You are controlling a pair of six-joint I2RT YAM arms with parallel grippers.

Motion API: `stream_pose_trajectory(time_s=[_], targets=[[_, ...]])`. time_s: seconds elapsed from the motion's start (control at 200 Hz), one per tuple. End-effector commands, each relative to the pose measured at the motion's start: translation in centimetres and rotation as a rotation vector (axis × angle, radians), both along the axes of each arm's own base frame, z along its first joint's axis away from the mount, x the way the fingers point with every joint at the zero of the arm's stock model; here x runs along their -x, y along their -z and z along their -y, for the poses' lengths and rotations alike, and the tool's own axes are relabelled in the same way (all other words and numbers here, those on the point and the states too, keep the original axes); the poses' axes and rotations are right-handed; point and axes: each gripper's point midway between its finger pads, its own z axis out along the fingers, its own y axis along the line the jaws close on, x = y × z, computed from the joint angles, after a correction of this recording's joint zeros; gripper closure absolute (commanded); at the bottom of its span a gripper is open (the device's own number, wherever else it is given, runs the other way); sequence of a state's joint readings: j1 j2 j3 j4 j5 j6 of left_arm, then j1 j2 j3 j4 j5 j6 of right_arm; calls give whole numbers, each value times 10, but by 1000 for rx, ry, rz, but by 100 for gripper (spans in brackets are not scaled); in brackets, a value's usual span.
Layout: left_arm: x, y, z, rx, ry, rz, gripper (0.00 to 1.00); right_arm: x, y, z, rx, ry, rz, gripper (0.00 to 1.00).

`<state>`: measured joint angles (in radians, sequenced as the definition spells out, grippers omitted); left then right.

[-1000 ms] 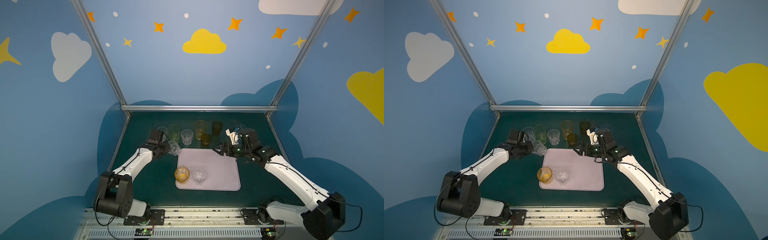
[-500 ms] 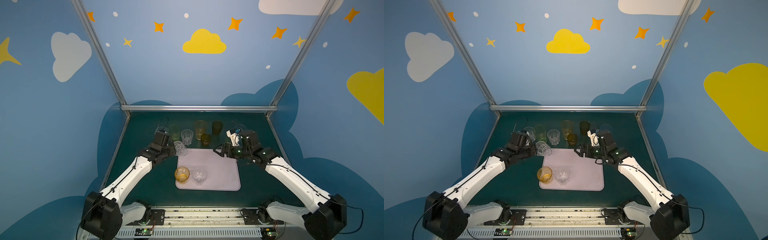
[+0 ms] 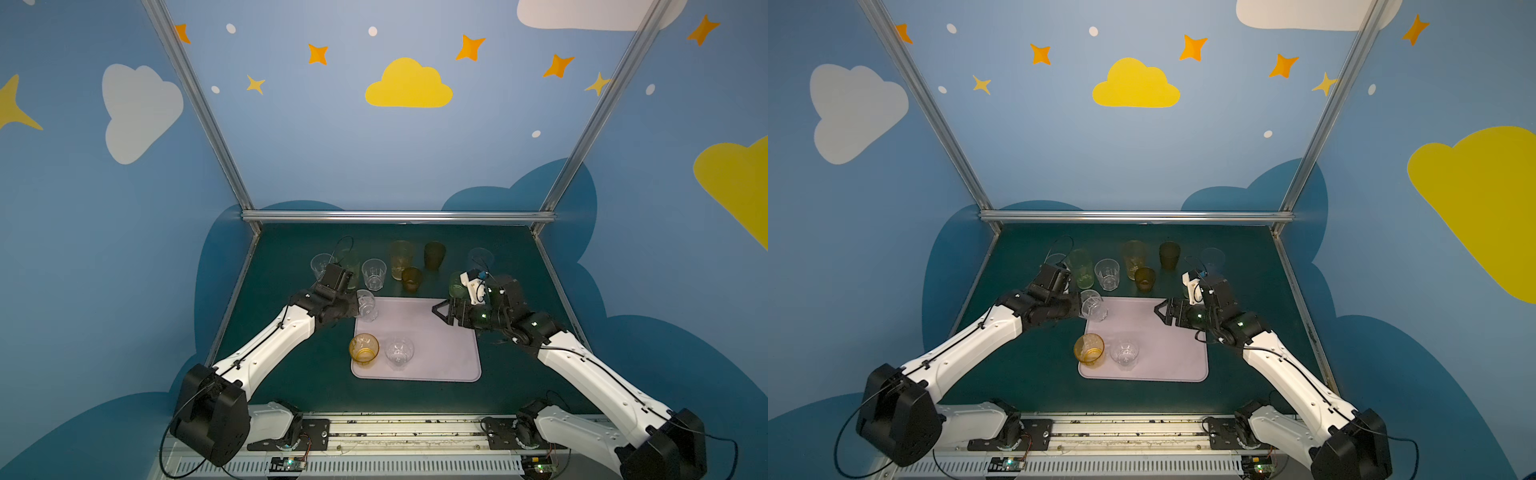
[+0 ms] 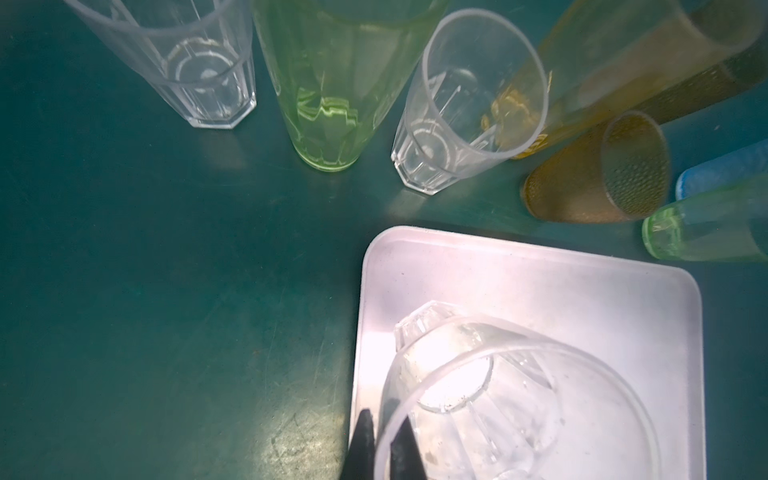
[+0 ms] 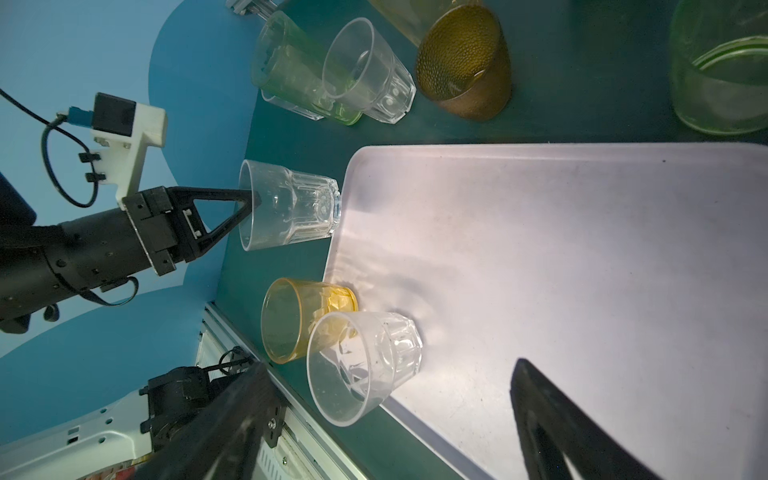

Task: Place the glasses into the tray
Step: Place the glass on the tray.

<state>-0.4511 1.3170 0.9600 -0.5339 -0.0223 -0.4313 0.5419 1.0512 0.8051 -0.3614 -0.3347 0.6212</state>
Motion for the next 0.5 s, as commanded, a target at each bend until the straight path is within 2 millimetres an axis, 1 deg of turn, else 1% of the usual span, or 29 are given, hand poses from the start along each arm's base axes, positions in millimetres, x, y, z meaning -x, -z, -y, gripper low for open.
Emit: stream_pose_trajectory(time_s=[0.0, 0.055, 0.3, 0.496], targets=[[-4, -5, 1, -47, 7, 15, 96, -2, 1, 5, 12, 18, 27, 10], [-3, -2, -1, -69, 5, 2, 96, -2, 5, 7, 25, 22, 24, 10], [9, 6, 5, -74, 30, -35, 96, -3, 15, 8, 34, 32, 3, 10], [17, 15, 3, -91, 38, -68, 96, -3, 18, 9, 35, 38, 0, 10]])
